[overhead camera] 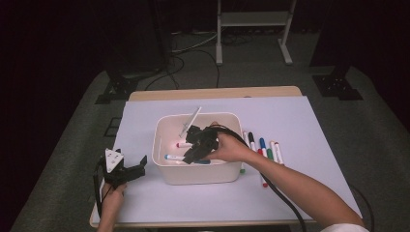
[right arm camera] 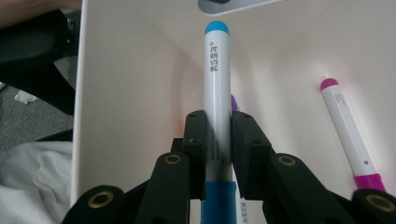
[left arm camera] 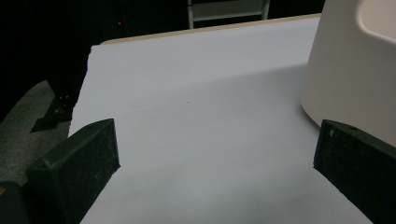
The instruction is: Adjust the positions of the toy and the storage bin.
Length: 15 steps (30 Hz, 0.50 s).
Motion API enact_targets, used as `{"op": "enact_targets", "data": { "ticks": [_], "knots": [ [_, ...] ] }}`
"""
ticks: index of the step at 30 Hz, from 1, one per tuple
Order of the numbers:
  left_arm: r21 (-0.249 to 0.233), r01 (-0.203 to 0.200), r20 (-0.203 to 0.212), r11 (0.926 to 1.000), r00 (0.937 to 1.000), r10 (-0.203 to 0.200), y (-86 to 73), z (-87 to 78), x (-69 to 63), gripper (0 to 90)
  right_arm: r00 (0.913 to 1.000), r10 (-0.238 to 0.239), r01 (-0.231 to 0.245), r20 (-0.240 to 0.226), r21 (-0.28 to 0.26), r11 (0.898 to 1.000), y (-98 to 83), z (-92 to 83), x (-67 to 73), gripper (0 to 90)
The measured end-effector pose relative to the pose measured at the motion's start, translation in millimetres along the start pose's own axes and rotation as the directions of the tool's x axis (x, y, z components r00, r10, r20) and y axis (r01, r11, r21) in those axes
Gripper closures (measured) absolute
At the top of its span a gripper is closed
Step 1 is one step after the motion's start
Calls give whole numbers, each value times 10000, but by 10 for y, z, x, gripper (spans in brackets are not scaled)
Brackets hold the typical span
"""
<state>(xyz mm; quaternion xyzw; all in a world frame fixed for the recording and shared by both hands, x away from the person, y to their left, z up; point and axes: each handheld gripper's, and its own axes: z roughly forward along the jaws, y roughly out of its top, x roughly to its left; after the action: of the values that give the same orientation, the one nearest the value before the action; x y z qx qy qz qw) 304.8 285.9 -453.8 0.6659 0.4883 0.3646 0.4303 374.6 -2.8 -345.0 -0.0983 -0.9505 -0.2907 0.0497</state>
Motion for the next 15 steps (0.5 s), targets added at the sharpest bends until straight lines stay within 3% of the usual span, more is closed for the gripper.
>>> {"op": "enact_targets", "data": {
  "ticks": [9,15],
  "knots": [
    [5,28,-1,10000,10000,-28,0,1,2,0,10000,-2,-1,72,454,9990,0,42,6,707],
    [2,47,-2,10000,10000,-47,0,1,0,0,9996,-2,-3,280,187,9998,5,-57,21,706]
  ]
}}
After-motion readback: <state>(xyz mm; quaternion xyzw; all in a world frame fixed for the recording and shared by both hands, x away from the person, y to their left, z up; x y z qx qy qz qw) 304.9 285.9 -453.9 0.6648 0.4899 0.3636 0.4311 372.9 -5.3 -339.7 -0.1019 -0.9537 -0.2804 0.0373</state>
